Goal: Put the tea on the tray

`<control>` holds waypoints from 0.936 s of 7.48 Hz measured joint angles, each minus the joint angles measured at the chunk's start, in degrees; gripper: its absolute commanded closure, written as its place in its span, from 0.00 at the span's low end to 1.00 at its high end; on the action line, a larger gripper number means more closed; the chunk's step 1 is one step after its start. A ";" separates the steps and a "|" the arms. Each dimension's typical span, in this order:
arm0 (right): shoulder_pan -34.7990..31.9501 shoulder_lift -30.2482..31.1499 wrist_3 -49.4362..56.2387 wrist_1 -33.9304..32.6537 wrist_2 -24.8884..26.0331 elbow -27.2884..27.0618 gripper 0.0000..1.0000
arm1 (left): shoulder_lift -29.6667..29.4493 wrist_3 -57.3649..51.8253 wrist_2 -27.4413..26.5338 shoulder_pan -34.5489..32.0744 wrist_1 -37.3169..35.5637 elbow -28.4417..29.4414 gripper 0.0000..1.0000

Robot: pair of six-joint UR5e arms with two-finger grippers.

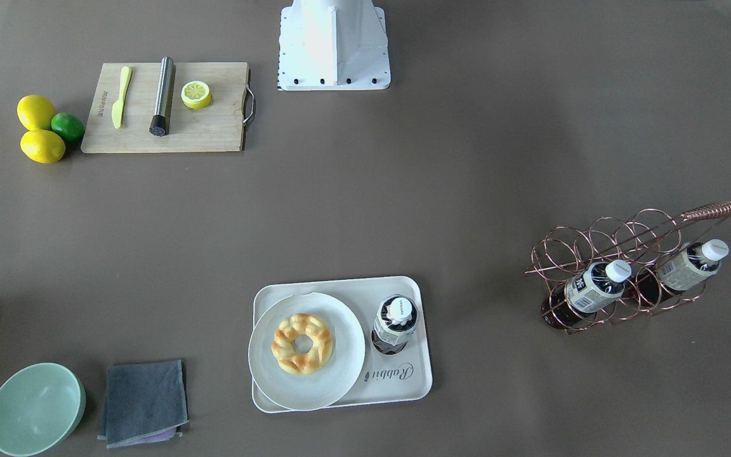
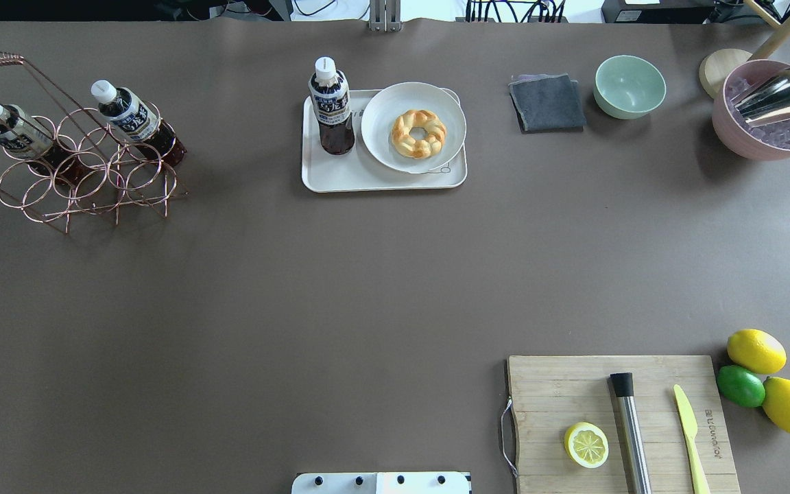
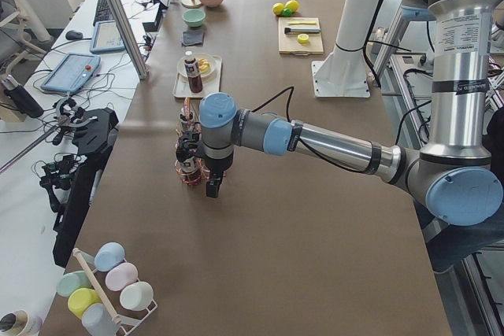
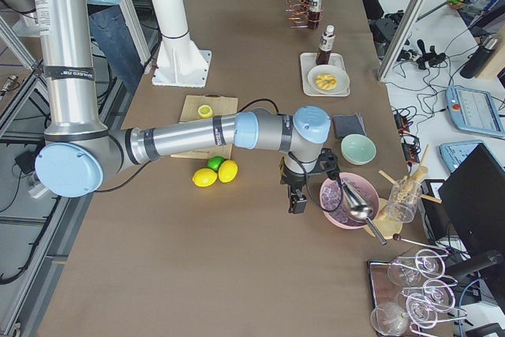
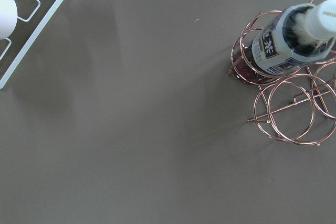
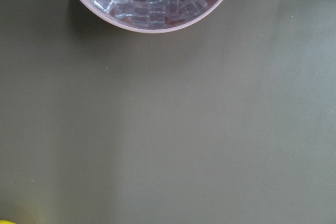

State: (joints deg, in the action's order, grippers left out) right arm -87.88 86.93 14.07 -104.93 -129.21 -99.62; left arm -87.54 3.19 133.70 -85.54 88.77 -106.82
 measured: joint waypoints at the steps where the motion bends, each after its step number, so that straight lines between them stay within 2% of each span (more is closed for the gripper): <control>1: -1.25 0.75 1.87 0.23 -0.23 1.66 0.00 | 0.00 -0.19 0.79 -0.33 0.03 1.46 0.03; 3: -3.50 2.29 4.63 0.20 -0.44 2.97 0.00 | -0.39 -0.44 1.40 -1.40 -0.84 3.20 0.03; 5: -3.91 3.55 5.02 0.31 -1.54 3.27 0.00 | -1.60 -0.53 2.87 -1.83 -5.07 3.25 0.03; 7: -3.90 3.75 4.54 0.11 -2.88 2.96 0.00 | -1.54 -0.44 3.42 -2.04 -6.29 2.97 0.03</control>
State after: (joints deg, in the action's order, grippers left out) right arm -91.77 90.68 18.60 -104.82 -132.09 -96.66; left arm -89.08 2.76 137.12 -87.58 82.48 -103.85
